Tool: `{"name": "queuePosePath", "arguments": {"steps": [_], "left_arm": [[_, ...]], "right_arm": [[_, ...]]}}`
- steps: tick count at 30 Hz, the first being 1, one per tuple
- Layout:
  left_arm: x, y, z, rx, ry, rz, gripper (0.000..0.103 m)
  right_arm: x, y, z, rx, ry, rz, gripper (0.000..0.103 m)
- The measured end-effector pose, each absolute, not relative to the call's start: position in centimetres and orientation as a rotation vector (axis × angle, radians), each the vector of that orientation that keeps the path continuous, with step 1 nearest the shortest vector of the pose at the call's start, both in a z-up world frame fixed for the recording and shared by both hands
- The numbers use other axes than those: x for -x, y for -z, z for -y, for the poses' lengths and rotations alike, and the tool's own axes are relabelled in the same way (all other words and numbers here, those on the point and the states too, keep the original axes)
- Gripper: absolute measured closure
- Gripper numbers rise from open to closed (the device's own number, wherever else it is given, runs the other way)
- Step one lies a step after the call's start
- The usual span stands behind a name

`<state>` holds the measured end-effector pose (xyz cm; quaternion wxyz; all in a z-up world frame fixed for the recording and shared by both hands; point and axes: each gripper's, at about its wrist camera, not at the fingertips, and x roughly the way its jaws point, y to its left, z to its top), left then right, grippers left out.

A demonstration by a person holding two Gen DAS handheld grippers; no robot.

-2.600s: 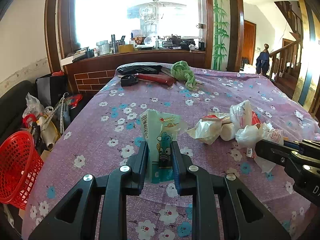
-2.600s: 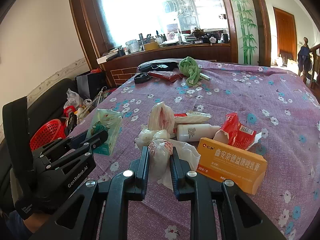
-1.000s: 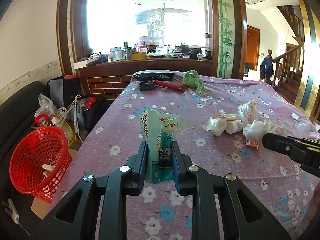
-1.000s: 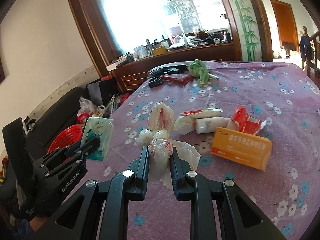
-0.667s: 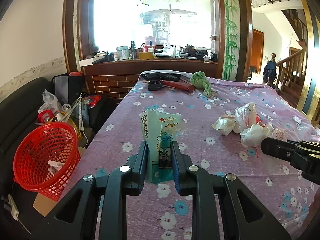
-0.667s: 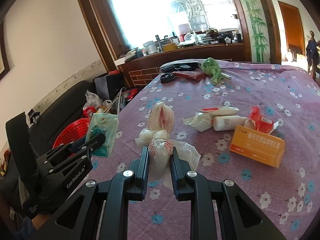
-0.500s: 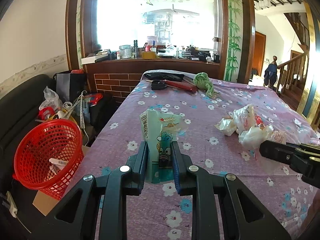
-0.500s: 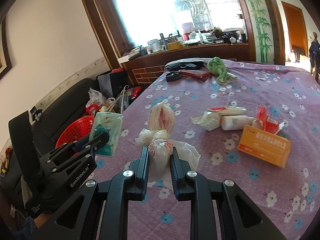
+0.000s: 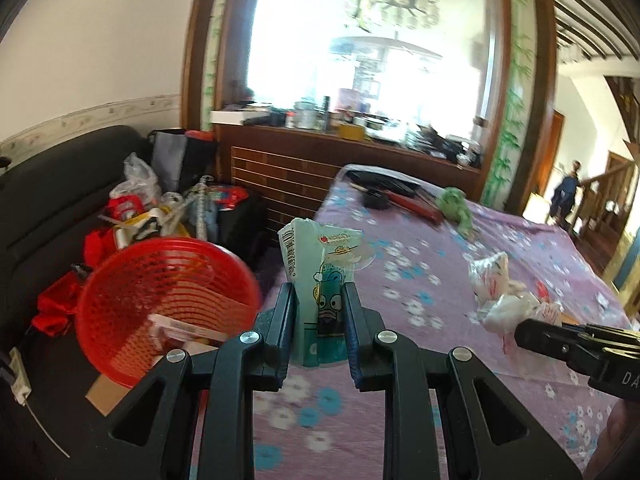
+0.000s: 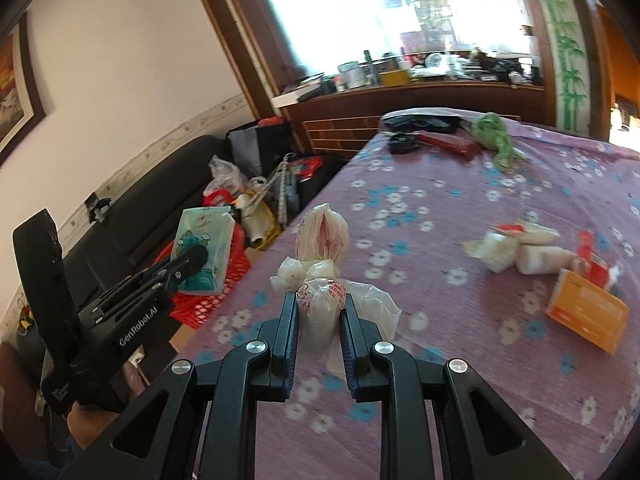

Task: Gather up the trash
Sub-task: 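Carry both items over the red wastebasket and open both grippers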

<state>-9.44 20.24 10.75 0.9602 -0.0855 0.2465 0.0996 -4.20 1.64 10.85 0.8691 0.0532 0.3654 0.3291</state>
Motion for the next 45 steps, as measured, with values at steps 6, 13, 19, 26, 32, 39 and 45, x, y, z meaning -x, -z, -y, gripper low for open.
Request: {"name": "queuePosePath", "arguments": {"steps": [6, 13, 19, 26, 32, 39, 45], "left_arm": [[11.0, -10.7, -25.8, 0.213, -0.298, -0.498, 0.081], [12.1, -9.4, -31.0, 0.246, -0.384, -0.533, 0.081], [12.0, -8.4, -33.3, 0.262, -0.404, -0.554, 0.081], [11.4, -8.6, -34.4, 0.266, -0.405, -0.554, 0.081], [10.6, -8.8, -35.3, 0.27, -0.417, -0.551, 0.079], [10.4, -8.5, -36.1, 0.301, -0.434, -0.556, 0.041], [11.2, -8.6, -34.3, 0.301, -0.404, -0.555, 0.04]], "right_arm": [[4.0, -11.9, -6.4, -0.074, -0.761, -0.768, 0.082], [3.3, -11.7, -12.6, -0.036, -0.84, -0.8, 0.081], [2.4, -11.1, -16.9, -0.027, -0.883, -0.838, 0.081], [1.0, -10.7, -20.4, -0.033, -0.909, -0.871, 0.081], [-0.7, -10.3, -23.3, -0.039, -0.913, -0.883, 0.078], [-2.7, -9.3, -24.4, -0.051, -0.895, -0.893, 0.064], [-2.6, -9.5, -19.8, -0.097, -0.873, -0.895, 0.064]]}}
